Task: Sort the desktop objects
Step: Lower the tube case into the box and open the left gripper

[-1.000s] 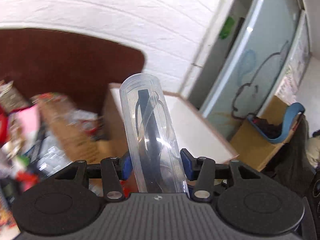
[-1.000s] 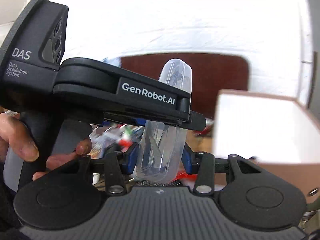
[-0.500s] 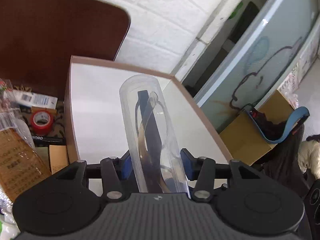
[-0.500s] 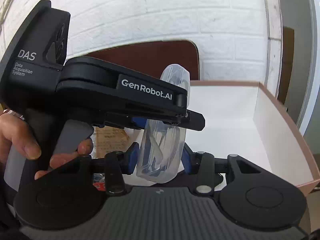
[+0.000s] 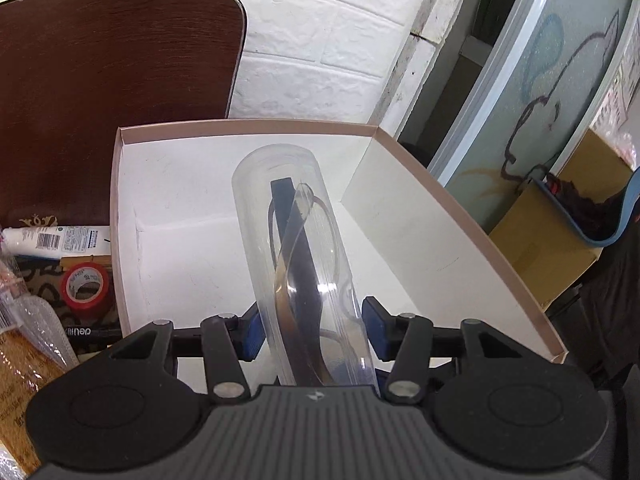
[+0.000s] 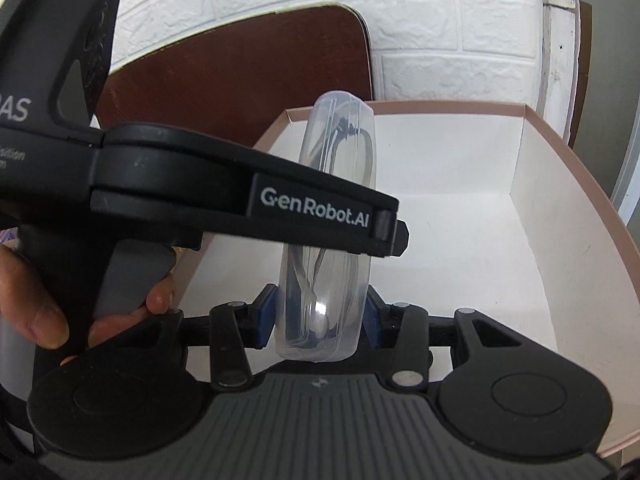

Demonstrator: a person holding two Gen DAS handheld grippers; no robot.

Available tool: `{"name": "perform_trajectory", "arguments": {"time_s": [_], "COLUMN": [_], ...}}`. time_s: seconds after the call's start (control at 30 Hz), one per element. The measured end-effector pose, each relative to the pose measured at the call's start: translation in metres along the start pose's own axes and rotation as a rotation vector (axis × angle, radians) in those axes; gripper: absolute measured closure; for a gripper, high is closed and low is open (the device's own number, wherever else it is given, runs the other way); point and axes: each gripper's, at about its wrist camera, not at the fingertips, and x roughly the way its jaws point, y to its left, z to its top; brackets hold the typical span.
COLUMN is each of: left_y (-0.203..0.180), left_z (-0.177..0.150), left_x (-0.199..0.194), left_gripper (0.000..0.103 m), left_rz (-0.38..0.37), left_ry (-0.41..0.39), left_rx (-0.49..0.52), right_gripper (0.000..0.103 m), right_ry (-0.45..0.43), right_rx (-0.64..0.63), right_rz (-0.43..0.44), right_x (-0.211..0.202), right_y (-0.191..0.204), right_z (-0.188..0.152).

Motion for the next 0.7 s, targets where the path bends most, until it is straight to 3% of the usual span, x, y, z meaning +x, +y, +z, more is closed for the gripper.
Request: {"name": "perform_trajectory", "arguments": {"time_s": [0.1, 0.2, 0.33, 0.43, 0.57, 0.7], "left_y": [0.001, -0.001, -0.008, -0.016, -0.021, -0.025], "left_z": [0.002, 0.001, -0.003, -0.004, -0.006, -0.010], "left_x": [0.001, -0.002, -0.011, -0.019, -0.028, -0.038], "left_gripper": [0.048, 0.033, 0.015, 0.006, 0.005, 0.004], "left_rz": [-0.003, -0.028, -0.063, -0.054, -0.029, -0.004], "left_ry": [0.000, -0.011, -0.041, -0.075, -0.112, -0.143], "left_rx": [-0.005, 0.020, 0.070, 0.099, 0.132, 0.149], "right_gripper": [0.060, 0.058, 0.043, 0.038, 0.023, 0.017], "right_ry": [0.010, 0.021, 0.014, 0.003, -0.033, -0.076], "right_rx": [0.005, 0.022, 0.006, -0.006, -0.034, -0.073], "right_rz": [-0.005, -0.005, -0.047, -0.067, -0.112, -0.143], "right_x": [0.004, 0.006, 0.004, -0.002, -0.014, -0.029], "right_y": [-0.001, -0.003, -0.002, -0.001, 0.004, 0.014], "right_z": [-0.001, -0.002, -0.006, -0.008, -0.012, -0.017]}}
